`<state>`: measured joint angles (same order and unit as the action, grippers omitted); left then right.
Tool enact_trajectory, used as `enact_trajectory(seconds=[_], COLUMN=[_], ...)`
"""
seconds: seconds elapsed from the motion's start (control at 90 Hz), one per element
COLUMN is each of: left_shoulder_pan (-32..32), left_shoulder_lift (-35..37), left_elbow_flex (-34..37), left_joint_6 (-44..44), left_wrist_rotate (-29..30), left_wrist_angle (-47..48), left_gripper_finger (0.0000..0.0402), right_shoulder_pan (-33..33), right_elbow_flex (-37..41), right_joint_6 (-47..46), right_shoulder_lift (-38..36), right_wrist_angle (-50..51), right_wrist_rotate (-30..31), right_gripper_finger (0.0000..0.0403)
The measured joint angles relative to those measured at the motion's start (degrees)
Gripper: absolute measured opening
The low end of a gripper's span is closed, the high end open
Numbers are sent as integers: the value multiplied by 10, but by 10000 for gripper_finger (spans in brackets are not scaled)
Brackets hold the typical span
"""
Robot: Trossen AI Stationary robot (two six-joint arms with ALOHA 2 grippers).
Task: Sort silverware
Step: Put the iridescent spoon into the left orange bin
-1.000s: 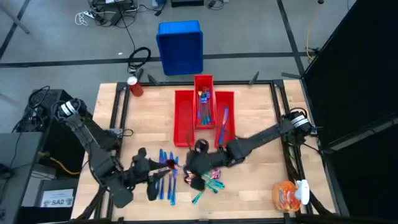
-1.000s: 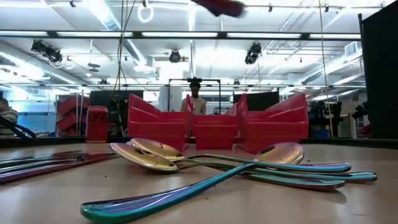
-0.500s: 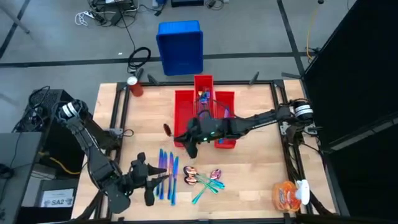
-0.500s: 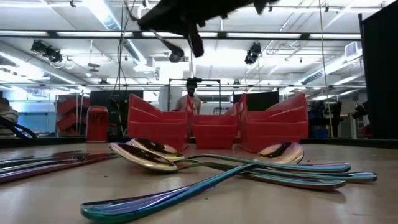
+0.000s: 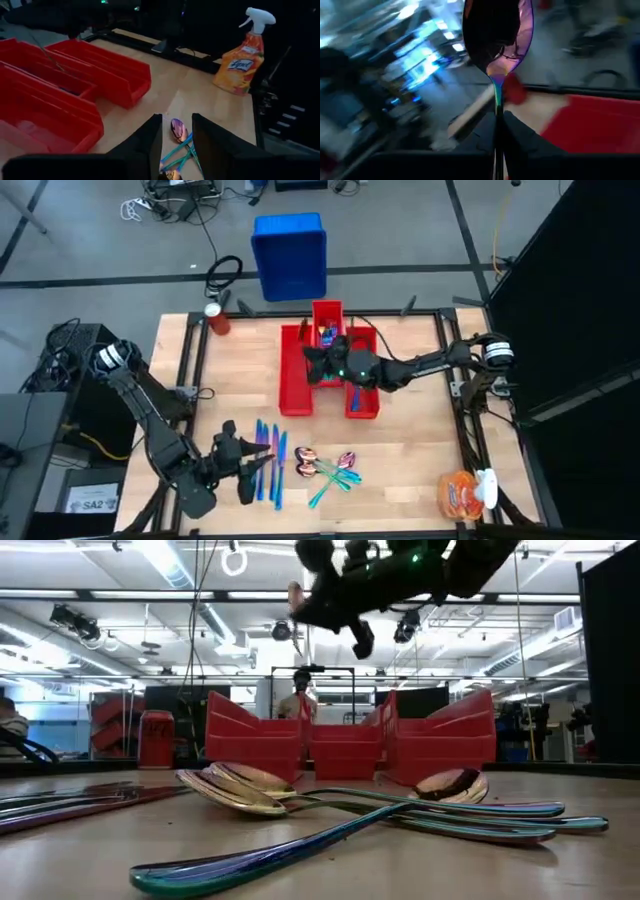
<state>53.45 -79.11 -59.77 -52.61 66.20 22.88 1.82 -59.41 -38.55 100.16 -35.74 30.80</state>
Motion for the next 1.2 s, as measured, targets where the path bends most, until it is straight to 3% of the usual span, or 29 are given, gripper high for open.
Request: enact_trajectory(seconds=[0.2, 0.722, 1.044, 1.2], left_shoulder_pan=[-12, -29, -41, -41], left_shoulder_lift=[0, 0, 0, 0], left_elbow_flex=[0, 0, 0, 0], left_joint_6=[27, 31, 29, 29], left_wrist_rotate=[-3, -18, -47, -54], left_wrist_angle=[-2, -3, -7, -9], left_gripper_finger=[90, 90, 90, 90], right_shoulder_pan=[21, 16, -3, 5], right_elbow_flex=[0, 0, -37, -44], right_joint_6=[-74, -122, -93, -81], right_shoulder_lift=[15, 32, 96, 100], right_wrist_angle=[32, 40, 27, 29], right_wrist_rotate=[-6, 12, 39, 17], right_gripper_finger=[0, 0, 0, 9])
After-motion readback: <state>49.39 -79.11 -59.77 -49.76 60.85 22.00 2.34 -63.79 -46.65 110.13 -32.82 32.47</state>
